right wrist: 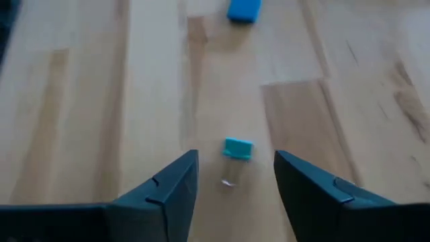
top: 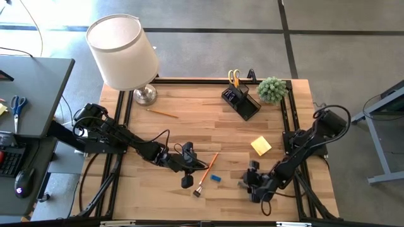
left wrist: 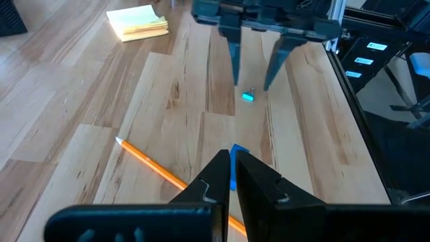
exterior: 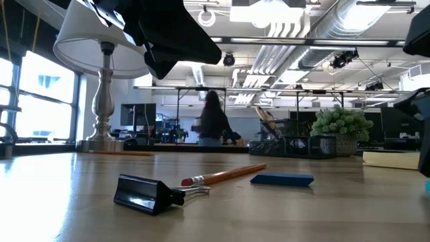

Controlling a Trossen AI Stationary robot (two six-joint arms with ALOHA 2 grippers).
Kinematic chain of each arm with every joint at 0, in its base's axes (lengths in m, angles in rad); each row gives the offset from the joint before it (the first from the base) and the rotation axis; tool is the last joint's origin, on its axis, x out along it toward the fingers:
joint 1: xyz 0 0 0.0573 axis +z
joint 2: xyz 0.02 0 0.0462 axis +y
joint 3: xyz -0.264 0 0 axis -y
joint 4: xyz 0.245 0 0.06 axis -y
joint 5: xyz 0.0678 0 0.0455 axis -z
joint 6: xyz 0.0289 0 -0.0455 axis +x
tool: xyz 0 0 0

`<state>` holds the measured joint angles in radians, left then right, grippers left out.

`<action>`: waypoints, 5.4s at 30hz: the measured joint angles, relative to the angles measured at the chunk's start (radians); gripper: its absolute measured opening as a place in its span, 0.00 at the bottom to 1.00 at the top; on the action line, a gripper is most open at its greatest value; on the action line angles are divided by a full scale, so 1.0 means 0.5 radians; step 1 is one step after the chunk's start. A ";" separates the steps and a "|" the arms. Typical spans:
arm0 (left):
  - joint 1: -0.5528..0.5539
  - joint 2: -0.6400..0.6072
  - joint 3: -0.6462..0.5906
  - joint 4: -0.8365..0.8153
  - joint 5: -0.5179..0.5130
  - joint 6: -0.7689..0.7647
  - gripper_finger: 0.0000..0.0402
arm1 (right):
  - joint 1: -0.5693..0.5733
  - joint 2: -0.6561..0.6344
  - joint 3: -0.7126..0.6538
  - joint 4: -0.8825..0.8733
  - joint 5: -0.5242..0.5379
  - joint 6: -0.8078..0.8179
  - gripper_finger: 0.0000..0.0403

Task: Pick and place office supplies into organizer
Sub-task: Put the blue binder clip into the desk organizer, then put the black binder clip into the desk organizer

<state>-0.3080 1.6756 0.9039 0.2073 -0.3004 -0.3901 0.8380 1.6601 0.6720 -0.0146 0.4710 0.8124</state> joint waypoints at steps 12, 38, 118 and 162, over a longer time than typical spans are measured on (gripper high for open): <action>0.000 0.000 0.000 0.002 0.000 -0.001 0.04 | 0.054 0.147 0.001 0.126 0.193 0.036 0.42; 0.000 0.000 0.000 0.000 0.000 -0.002 0.04 | 0.092 0.201 0.005 0.125 0.293 -0.085 0.12; -0.195 -0.001 -0.277 0.584 0.006 0.298 0.04 | -1.758 -0.510 0.001 -0.142 -0.966 -1.771 0.28; -0.249 0.678 1.331 -2.078 0.317 -1.727 0.49 | -0.698 -0.185 0.000 0.093 -0.384 -2.038 0.48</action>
<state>-0.4324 2.0149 1.5694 -0.8315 -0.1419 -1.2535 0.4892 1.5676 0.6720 0.0318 0.2789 -0.2067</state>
